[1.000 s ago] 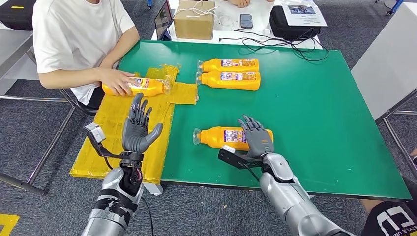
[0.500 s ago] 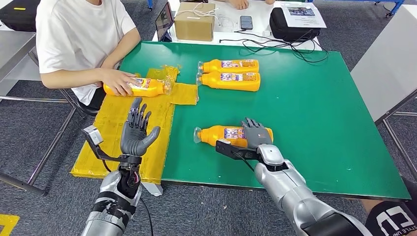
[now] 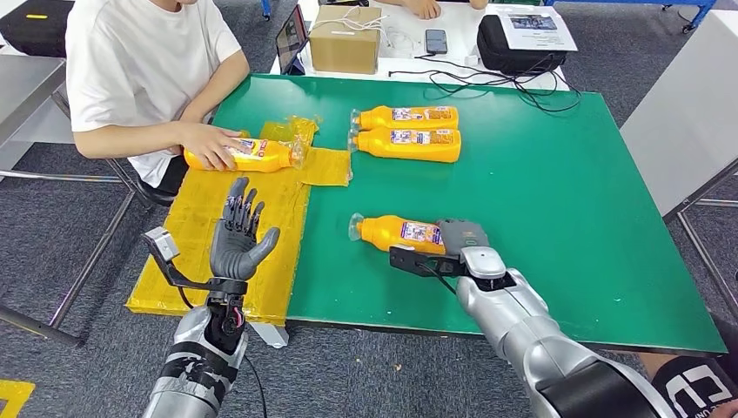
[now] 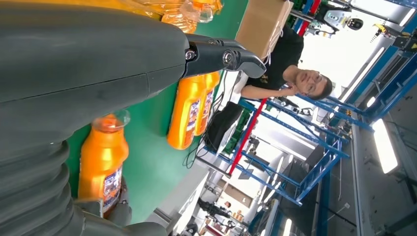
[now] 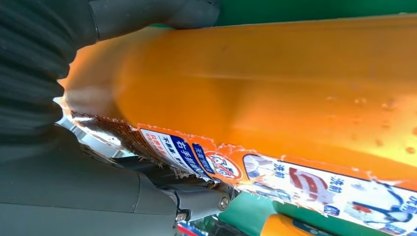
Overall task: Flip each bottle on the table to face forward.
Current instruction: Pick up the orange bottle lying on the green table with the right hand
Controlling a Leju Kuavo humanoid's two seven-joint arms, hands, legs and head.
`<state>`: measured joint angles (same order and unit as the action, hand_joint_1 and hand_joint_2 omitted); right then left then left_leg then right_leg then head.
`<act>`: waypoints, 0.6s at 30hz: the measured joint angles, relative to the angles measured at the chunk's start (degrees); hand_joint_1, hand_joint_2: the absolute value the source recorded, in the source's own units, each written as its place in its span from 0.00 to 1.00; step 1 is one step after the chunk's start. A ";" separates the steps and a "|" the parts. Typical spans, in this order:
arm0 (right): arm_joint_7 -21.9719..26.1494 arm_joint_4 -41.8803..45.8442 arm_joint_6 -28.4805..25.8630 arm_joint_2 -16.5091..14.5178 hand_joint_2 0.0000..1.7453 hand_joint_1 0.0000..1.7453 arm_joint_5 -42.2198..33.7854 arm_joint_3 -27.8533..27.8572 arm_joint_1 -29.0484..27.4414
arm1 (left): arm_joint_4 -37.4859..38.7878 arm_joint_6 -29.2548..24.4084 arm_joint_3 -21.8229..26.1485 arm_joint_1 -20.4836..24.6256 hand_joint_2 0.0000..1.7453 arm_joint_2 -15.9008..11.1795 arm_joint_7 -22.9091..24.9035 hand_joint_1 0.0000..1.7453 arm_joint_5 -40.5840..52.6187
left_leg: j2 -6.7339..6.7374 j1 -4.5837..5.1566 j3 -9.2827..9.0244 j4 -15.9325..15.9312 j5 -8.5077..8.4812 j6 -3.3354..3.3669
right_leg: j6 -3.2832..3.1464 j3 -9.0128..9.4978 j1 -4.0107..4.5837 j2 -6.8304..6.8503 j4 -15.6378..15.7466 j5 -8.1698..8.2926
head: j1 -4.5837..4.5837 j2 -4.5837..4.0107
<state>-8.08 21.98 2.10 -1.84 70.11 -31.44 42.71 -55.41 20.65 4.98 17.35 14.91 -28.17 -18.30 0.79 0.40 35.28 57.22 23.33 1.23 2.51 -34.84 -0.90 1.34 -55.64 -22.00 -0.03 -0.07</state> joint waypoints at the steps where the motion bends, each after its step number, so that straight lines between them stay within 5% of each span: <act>1: 0.03 -0.11 0.23 0.02 1.00 1.00 -0.17 -0.01 0.07 | 0.13 0.04 0.06 0.04 1.00 0.00 -0.04 0.00 0.12 | 0.00 0.00 0.00 0.00 0.00 0.00 | 0.00 0.00 0.00 0.00 0.00 0.00 | 0.00 0.00; 6: 5.61 -0.46 0.04 0.20 1.00 1.00 -4.78 0.87 -0.08 | 0.57 0.73 0.25 0.07 1.00 -0.15 -0.49 0.00 0.38 | 0.00 0.00 0.00 0.00 0.01 0.00 | 0.00 0.02 0.00 0.00 0.00 0.00 | 0.00 0.00; 12: 14.41 0.67 -10.95 -0.85 1.00 1.00 -12.84 4.77 -3.45 | -1.47 0.01 0.46 -2.88 1.00 -0.27 0.35 0.00 -0.56 | 0.19 -0.02 -0.06 -0.01 0.15 -0.09 | 0.00 0.01 0.03 -0.16 0.00 0.01 | -0.01 0.00; 18: 20.53 3.97 -12.96 -2.41 1.00 1.00 -19.19 8.86 -6.62 | -3.32 -1.99 0.46 -5.01 1.00 0.29 1.23 0.00 -0.96 | 0.33 -0.08 -0.09 -0.02 0.19 -0.12 | -0.02 -0.03 0.09 -0.28 0.01 0.00 | -0.01 0.00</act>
<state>12.45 25.96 -10.86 -4.25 50.92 -22.58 36.09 -58.73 18.67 5.44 12.33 15.20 -26.94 -19.27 1.12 0.32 35.18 57.20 23.52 1.11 2.49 -34.87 -0.80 1.05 -55.63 -22.00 -0.03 -0.07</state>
